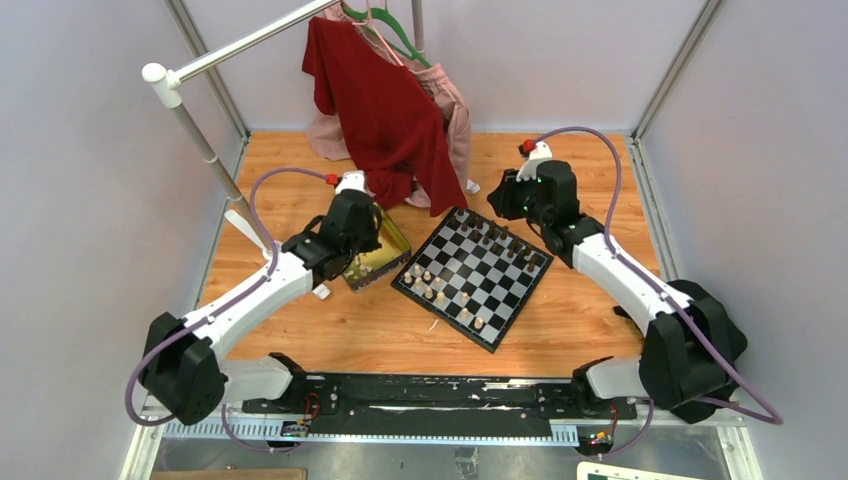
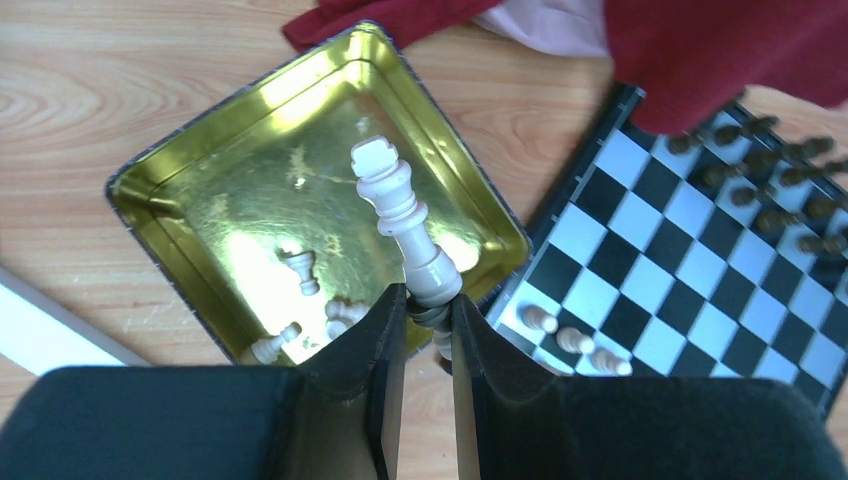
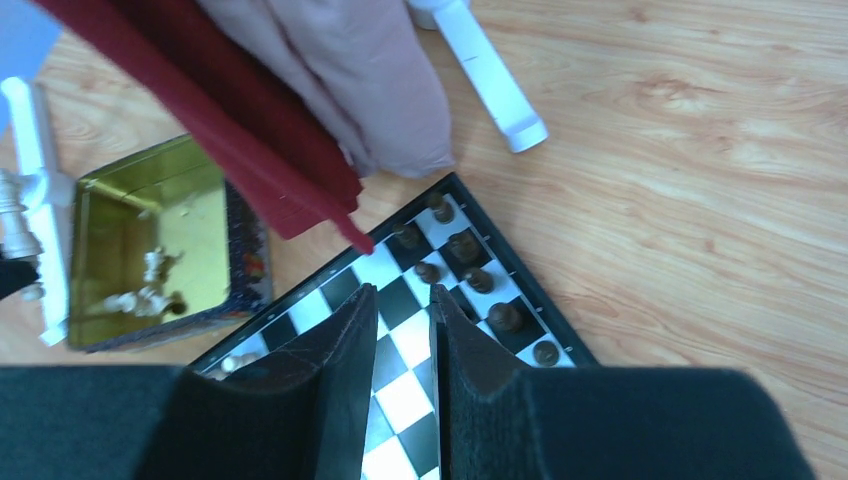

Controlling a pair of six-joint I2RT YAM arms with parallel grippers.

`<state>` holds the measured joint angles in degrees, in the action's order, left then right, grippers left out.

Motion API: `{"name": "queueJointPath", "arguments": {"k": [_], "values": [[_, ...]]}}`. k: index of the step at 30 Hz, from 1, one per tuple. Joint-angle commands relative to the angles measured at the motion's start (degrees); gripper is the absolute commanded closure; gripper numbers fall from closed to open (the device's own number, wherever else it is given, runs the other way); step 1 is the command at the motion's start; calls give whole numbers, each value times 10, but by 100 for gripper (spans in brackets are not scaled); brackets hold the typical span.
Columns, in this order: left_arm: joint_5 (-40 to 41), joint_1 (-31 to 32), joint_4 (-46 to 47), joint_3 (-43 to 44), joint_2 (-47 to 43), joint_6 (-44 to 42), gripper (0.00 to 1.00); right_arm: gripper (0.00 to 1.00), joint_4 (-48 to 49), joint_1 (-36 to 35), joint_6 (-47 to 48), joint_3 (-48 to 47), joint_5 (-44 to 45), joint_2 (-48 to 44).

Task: Set up the chess pieces on the board
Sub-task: Pick up the chess piece from the storage box.

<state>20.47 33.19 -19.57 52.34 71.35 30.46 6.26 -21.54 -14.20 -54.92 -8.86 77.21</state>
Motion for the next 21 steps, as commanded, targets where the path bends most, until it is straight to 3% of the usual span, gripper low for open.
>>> {"name": "queueJointPath", "arguments": {"k": [1,11,21], "values": [[-58,29,36,-21,-44,-65,90,70,16,7,-34,26,-69,-50],[-146,101,73,-71,-114,-159,91,70,16,6,-82,74,-159,-154],[-201,135,107,-109,-151,-204,92,71,55,-43,-141,110,-268,-169]]}}
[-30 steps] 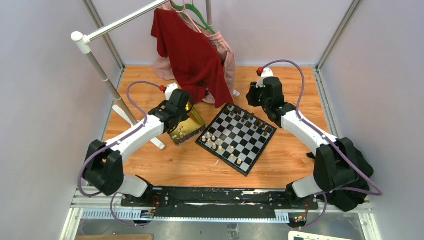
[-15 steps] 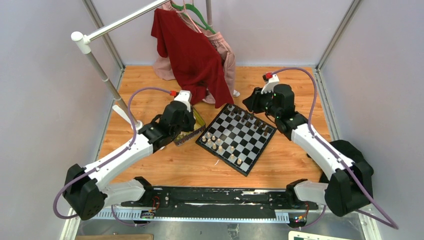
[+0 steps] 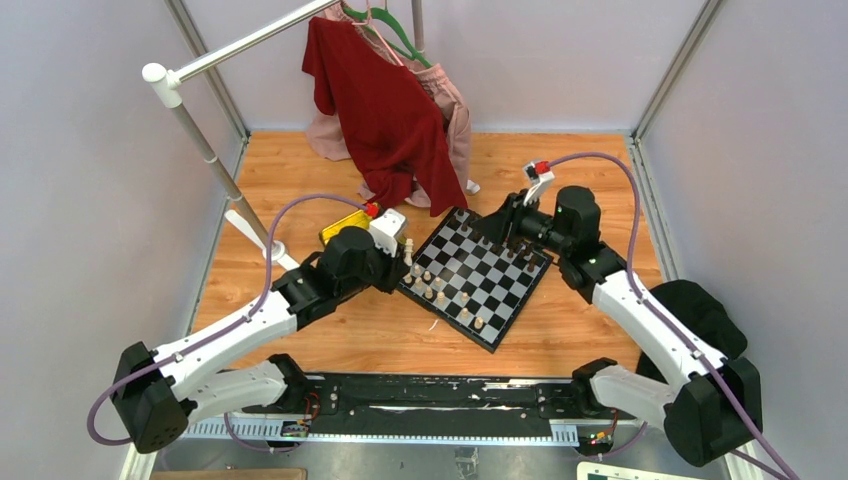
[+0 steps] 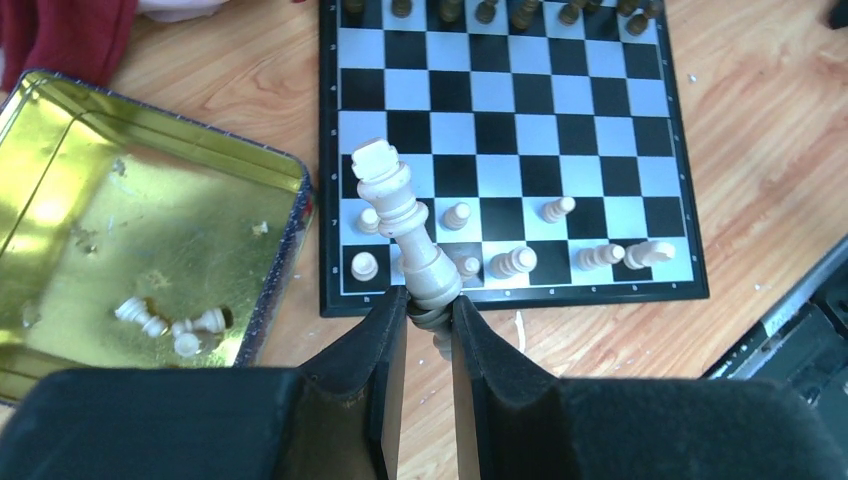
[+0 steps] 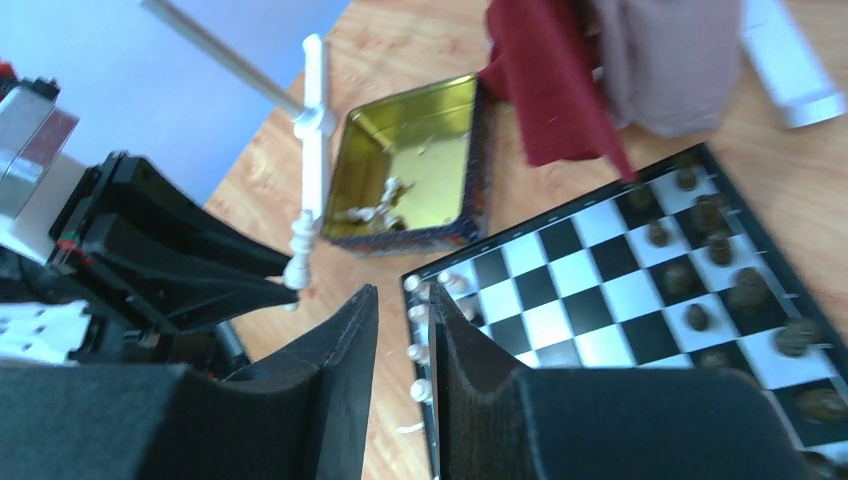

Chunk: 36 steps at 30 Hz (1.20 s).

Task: Set up the chess pieces on the board
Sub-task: Pick up the chess piece from the storage box.

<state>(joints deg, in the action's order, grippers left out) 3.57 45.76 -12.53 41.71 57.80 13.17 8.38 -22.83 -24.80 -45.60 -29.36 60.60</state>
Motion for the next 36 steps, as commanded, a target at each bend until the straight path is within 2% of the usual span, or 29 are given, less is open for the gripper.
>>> {"name": "queueJointPath", "arguments": {"k": [1,9,16,36], "values": [[-44,10,40,-1,-16,-33,92,71,37,-39,-38,19,-70,-1],[-72,32,47,5,-4,-53,94,71,84,-107,-59,18,-90,48],[-66,60,40,7,-14,-70,95,70,130,-120,-78,12,-116,97],[-60,79,25,14,-11,-91,98,68,132,-136,-85,-11,-139,142]]}}
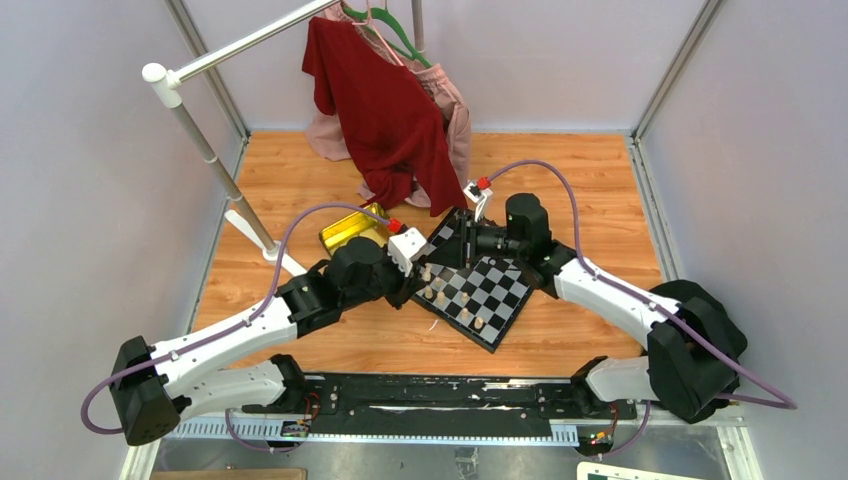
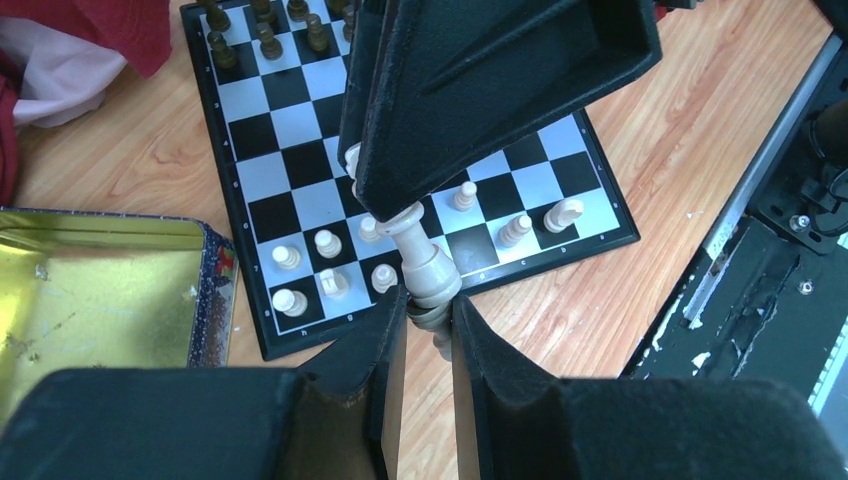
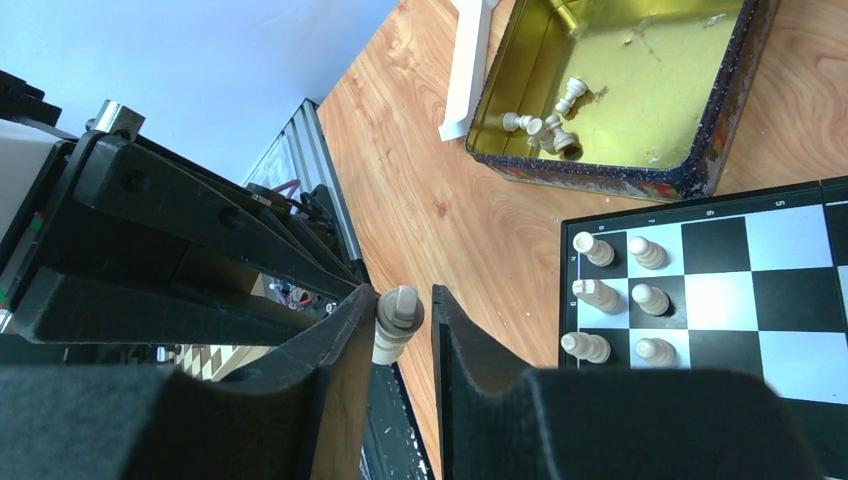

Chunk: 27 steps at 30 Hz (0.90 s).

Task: Set up the chess pieces on the board
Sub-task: Pick up the chess piece from the storage box.

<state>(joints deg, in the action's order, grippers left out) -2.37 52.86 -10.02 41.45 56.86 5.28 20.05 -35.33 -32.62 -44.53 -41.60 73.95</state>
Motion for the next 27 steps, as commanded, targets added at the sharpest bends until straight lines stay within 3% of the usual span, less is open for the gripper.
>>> {"name": "queueJointPath", "arguments": {"k": [1,8,14,27], "values": [[0,8,-1,17,-1,-12,98,68,15,-11,-7,-22,-17,10],[7,12,-5,18,1,-15,99,72,12,-13,-5,-25,-23,14],[22,13,-6,17,2,-10,98,100,-2,-13,9,-28,-22,11],[129,13,-25,15,4,43,100,100,-38,-14,70,-22,42,-40]]}}
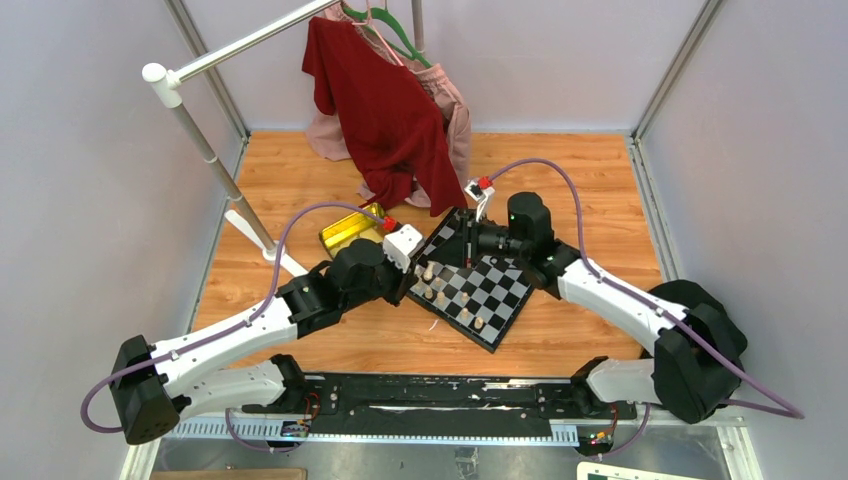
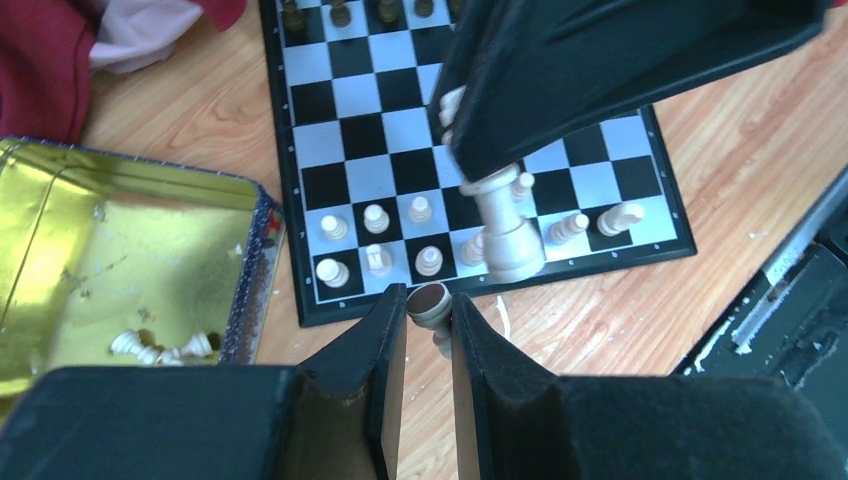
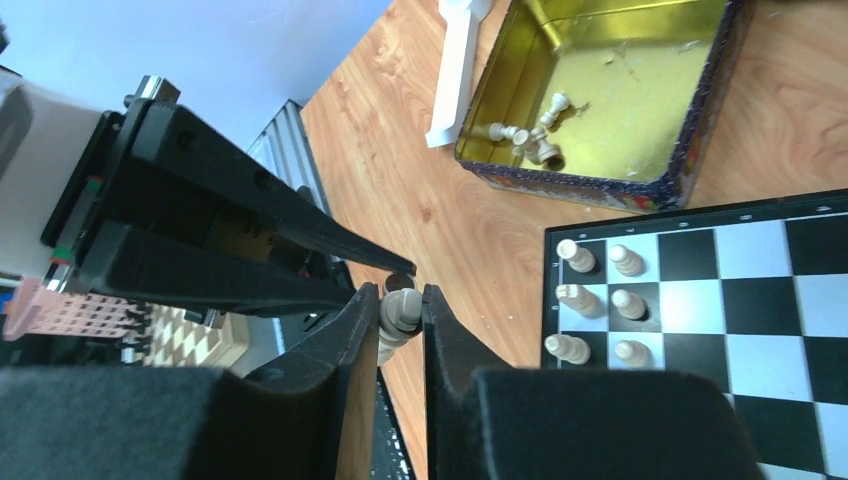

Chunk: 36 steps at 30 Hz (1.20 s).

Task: Set up the chess pieces on the board
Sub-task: Pick up the chess piece from the storage box, then place the chess piece on the chessboard.

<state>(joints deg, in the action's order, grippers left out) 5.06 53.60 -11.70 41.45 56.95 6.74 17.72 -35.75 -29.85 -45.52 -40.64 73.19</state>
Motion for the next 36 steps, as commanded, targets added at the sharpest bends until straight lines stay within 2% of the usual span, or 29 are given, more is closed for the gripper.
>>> {"name": "queueJointPath", "arguments": {"k": [1,7,11,18,21,30,36], "values": [[66,5,-10,14,2,38,100,100,-24,-14,52,-10,44,-39],[136,5,-29,12,-17,104,100,100,-94,-66,140,15,168,-83],[164,5,-52,16,-39,139,100,100,-108,-135,181,58,310,-120],[166,5,-67,9,-70,159,100,100,-45,-283,240,161,581,-184],[163,5,-64,0,-81,159,100,100,0,-343,273,194,670,-189],[169,5,-62,-13,-98,156,100,100,127,-424,359,225,812,-126],[171,5,-65,-13,-101,151,100,100,195,-436,374,235,851,-76]]}}
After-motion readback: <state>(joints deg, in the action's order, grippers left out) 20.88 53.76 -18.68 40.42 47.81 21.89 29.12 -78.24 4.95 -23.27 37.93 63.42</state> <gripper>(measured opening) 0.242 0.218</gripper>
